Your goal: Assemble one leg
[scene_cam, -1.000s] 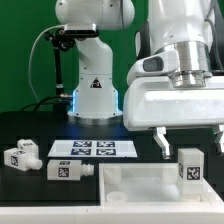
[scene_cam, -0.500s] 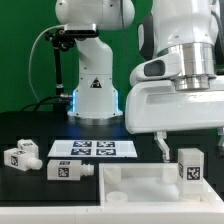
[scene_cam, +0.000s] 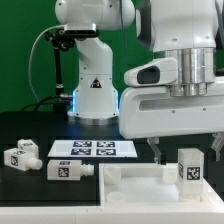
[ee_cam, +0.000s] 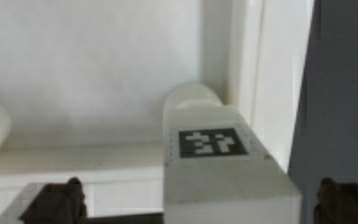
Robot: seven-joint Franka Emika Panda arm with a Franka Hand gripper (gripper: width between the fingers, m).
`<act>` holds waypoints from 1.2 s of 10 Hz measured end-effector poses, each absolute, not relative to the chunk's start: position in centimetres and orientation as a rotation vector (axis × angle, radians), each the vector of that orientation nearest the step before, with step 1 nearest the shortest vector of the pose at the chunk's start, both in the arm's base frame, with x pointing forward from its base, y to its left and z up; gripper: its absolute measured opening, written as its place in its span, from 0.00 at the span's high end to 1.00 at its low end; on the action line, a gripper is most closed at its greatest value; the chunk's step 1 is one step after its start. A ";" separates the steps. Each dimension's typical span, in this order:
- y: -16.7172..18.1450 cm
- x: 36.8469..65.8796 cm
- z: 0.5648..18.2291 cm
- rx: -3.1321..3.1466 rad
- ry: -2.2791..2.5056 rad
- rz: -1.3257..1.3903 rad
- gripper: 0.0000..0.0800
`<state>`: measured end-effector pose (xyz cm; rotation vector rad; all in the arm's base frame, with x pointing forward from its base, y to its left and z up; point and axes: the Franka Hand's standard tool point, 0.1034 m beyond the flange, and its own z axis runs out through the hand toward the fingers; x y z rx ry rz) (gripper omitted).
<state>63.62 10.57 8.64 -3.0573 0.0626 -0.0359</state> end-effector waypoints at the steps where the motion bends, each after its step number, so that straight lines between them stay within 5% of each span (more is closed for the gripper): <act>1: 10.6 63.8 8.7 -3.056 0.082 -0.036 0.19; 2: 10.6 63.8 8.6 -3.056 0.099 -0.034 0.34; 3: 10.5 63.8 8.6 -3.056 0.100 -0.034 0.34; 4: 10.6 63.8 8.6 -3.056 0.104 -0.033 0.57; 5: 10.6 63.8 8.6 -3.041 0.288 -0.025 0.64; 12: 10.5 63.9 8.4 -2.605 1.470 0.035 0.64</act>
Offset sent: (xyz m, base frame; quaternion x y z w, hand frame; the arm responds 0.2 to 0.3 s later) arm 0.0000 0.0000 0.0000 0.0000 0.0000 0.0000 1.0000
